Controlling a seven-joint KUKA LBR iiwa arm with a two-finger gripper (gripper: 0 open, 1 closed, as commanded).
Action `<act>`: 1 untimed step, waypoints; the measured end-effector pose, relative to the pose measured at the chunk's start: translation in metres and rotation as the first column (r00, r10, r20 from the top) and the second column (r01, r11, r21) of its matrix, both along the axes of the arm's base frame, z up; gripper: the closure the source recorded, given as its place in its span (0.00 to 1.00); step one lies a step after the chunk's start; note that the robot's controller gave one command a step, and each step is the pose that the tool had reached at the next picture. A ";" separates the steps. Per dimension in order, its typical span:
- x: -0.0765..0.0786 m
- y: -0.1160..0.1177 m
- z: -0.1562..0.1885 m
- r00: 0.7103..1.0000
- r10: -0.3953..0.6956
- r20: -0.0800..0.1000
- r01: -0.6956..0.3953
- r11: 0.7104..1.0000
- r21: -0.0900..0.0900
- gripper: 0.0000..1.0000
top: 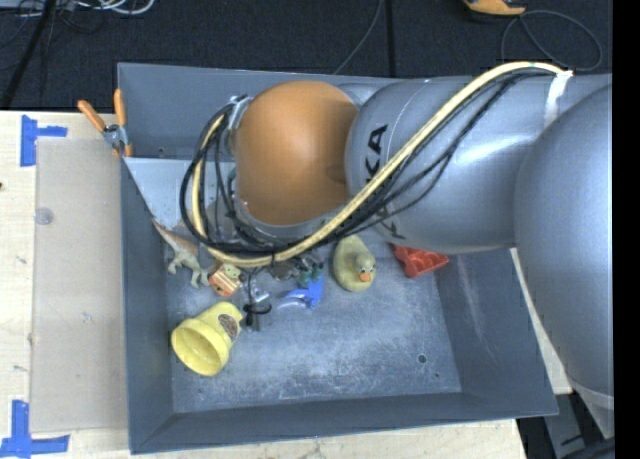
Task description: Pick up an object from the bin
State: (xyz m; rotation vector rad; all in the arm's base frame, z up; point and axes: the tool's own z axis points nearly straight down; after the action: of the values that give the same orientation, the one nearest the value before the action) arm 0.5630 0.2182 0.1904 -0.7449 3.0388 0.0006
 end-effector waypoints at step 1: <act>-0.021 0.030 -0.031 0.991 0.133 0.008 -0.133 0.991 0.005 0.00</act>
Offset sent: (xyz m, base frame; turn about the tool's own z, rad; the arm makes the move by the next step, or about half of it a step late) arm -0.0239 0.0064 -0.1107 -0.3119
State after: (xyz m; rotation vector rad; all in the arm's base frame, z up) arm 0.5423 0.2480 0.1597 -0.9438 2.9738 0.0068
